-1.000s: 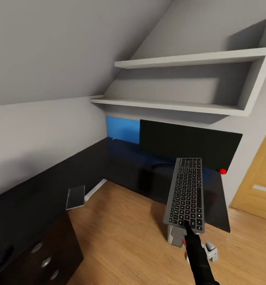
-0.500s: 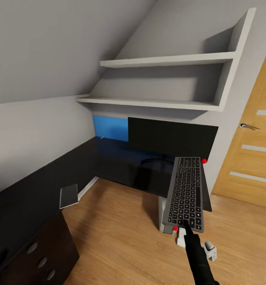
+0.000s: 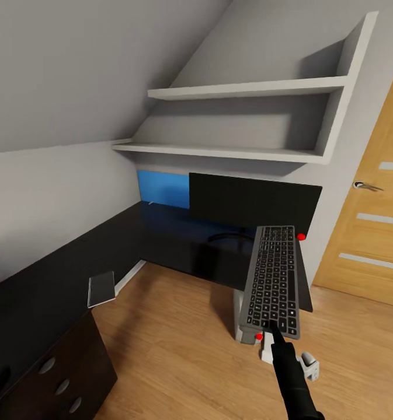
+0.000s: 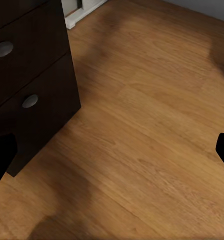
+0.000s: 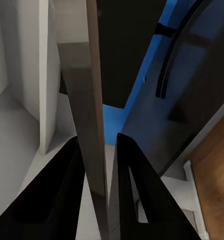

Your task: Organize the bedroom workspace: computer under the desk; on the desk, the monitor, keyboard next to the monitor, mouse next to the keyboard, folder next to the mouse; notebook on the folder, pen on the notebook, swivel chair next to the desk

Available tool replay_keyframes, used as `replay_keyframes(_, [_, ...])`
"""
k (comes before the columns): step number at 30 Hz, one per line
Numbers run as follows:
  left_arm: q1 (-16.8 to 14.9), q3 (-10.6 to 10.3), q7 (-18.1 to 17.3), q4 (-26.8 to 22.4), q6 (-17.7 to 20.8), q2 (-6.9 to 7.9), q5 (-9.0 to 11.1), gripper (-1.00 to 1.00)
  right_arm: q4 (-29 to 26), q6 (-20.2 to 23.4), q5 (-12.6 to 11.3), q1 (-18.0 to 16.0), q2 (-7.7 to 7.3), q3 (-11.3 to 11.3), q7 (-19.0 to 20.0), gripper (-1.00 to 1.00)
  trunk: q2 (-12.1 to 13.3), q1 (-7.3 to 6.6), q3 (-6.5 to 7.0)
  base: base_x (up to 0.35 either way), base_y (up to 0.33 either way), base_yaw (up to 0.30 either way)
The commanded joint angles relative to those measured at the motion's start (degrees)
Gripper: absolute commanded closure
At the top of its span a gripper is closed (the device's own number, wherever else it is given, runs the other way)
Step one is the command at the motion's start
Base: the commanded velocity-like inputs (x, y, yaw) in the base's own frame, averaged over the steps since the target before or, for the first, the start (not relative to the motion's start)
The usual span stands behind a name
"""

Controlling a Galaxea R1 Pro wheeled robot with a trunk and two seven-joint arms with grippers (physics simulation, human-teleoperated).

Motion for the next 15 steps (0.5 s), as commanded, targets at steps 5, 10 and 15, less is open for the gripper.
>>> replay_keyframes(5, [0.02, 0.15, -0.03, -0.08, -0.19, -0.04, 0.01, -1.00, -0.21, -0.24, -0.76, -0.01, -0.11, -0.27, 0.28, 1.00, -0.05, 0.01, -0.05, 0.000, 0.000, 0.000])
replay_keyframes(10, [0.02, 0.17, 0.06, -0.08, -0.29, -0.04, 0.00, -1.00, -0.03, -0.43, -0.74, -0.01, -0.05, -0.53, 0.09, 1.00, -0.05, 0.01, -0.05, 0.000, 0.000, -0.151])
replay_keyframes(15, [0.02, 0.17, 0.08, -0.08, -0.31, -0.04, 0.00, -1.00, 0.10, -0.87, -0.76, -0.01, 0.09, -0.53, 0.08, 1.00, -0.05, 0.01, -0.05, 0.000, 0.000, -0.258])
